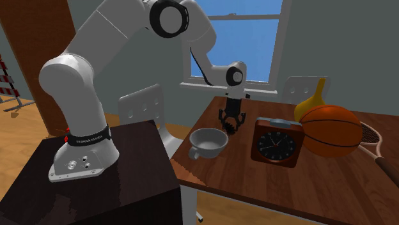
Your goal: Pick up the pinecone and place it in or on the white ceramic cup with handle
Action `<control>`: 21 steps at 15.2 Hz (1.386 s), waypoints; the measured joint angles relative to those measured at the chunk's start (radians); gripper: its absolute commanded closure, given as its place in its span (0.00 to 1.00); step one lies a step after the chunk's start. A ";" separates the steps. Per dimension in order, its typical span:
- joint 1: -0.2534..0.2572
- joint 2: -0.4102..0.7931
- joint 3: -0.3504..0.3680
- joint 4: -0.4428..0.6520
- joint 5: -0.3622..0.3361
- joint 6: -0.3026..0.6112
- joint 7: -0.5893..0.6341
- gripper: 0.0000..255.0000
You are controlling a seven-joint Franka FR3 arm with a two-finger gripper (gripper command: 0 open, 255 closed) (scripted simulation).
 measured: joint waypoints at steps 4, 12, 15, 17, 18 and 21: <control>-0.006 -0.038 0.006 -0.011 0.008 -0.026 -0.010 1.00; -0.014 -0.121 0.020 -0.029 0.027 -0.089 -0.029 1.00; -0.016 -0.145 0.025 -0.026 0.034 -0.114 -0.036 1.00; -0.017 -0.162 0.028 -0.029 0.038 -0.129 -0.040 1.00; -0.018 -0.172 0.029 -0.029 0.041 -0.138 -0.043 1.00; -0.020 -0.197 0.034 -0.026 0.048 -0.165 -0.050 1.00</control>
